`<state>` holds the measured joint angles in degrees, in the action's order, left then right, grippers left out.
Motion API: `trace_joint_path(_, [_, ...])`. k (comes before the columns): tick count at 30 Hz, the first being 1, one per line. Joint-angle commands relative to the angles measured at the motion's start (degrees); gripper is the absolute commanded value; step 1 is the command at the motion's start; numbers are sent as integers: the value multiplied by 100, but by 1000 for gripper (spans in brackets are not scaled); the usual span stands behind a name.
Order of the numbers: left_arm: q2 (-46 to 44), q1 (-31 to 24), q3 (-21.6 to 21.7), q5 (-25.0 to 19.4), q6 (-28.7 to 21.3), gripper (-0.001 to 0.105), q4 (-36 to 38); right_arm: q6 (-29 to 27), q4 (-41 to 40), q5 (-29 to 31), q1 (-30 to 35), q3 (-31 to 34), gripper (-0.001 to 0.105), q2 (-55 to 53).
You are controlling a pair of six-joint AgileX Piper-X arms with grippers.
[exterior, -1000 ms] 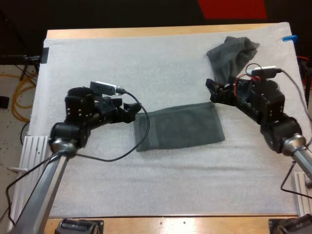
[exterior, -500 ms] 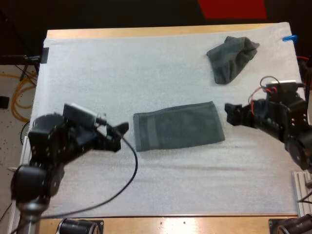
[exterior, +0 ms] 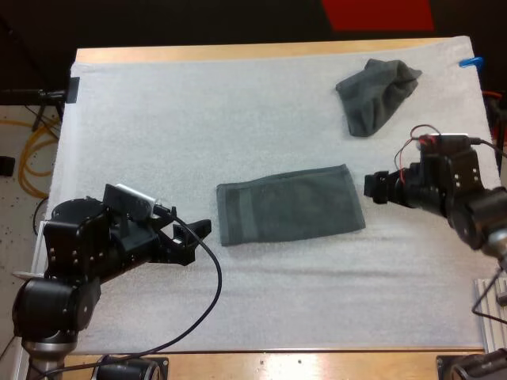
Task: Pick towel from pile fold and stack
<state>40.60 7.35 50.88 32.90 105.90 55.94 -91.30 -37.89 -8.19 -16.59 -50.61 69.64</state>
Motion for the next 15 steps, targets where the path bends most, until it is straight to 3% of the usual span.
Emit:
trace_joint_path(1, [-1,15,30,105,60,69,-14,-21,138,-214,173,-50,67,142])
trace_joint_path(9, [-2,15,30,293,71,69,-14,-20,535,-2059,1096,-50,67,1455])
trace_joint_path(15, [-2,15,30,367,100,69,-14,28,1084,-2486,1108,-50,67,2198])
